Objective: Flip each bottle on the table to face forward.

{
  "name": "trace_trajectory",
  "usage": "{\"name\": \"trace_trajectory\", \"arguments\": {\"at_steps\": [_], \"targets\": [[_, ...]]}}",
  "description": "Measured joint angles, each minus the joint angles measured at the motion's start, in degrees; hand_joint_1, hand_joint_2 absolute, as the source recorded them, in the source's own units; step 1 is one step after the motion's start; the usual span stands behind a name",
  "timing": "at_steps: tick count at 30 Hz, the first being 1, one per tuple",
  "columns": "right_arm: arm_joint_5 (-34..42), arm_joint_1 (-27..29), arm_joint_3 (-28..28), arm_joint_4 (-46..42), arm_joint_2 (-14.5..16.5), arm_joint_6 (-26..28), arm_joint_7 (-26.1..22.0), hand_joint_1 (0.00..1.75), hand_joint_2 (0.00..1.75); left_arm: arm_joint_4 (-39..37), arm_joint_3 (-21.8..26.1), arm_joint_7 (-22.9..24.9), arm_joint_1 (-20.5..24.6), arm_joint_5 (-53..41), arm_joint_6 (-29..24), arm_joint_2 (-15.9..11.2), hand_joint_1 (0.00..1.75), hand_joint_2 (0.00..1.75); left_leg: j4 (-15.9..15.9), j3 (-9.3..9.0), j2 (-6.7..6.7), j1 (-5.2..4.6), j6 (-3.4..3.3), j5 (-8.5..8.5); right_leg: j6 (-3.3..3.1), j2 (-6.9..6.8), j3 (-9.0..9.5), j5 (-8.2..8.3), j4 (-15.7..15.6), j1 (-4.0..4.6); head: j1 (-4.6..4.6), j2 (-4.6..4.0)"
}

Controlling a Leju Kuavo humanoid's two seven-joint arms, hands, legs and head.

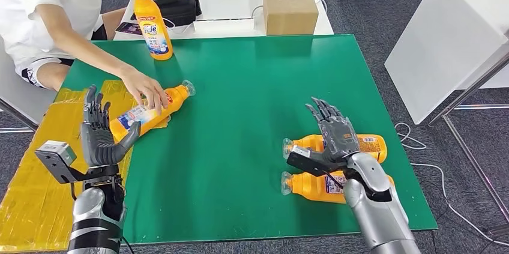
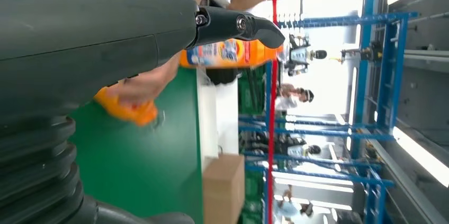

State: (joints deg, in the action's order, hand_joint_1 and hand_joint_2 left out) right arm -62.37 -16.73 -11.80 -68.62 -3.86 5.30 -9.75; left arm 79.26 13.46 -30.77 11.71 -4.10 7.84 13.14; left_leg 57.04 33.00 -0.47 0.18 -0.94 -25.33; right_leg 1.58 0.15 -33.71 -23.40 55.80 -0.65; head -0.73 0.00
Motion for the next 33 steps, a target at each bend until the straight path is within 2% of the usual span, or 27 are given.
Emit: {"name": "trace_trajectory", "arguments": {"at_steps": [4, 9, 33], "targets": [[-0.2, -3.1, 0.5, 7.0, -3.5, -1.9, -0.5, 0.0, 1.75, -0.5, -1.0, -0.1, 0.0, 1.9, 1.1, 0.0, 0.0, 1.75, 0.0, 0.0, 0.0, 0.02, -0.01, 0.0, 0.0, 0.0, -0.01, 0.0, 0.0, 0.0, -0.02, 0.0], [1.0, -5.5, 1.9, 11.4, -6.1, -2.3, -1.0, 0.0, 1.75, -1.3, -1.5, -0.4, -0.1, 2.0, 1.2, 0.0, 0.0, 1.75, 0.0, 0.0, 0.01, 0.03, -0.01, 0.0, 0.01, 0.01, -0.02, 0.0, 0.0, 0.01, -0.02, 0.0], [2.4, -7.5, 5.7, 19.9, -11.5, -5.4, -1.3, 0.0, 1.75, -3.3, -2.0, -0.6, -0.3, 1.5, 1.0, 0.1, 0.0, 1.75, 0.0, 0.01, 0.01, 0.0, -0.04, -0.02, 0.01, 0.0, -0.02, 0.0, 0.0, 0.01, -0.03, 0.0]]}}
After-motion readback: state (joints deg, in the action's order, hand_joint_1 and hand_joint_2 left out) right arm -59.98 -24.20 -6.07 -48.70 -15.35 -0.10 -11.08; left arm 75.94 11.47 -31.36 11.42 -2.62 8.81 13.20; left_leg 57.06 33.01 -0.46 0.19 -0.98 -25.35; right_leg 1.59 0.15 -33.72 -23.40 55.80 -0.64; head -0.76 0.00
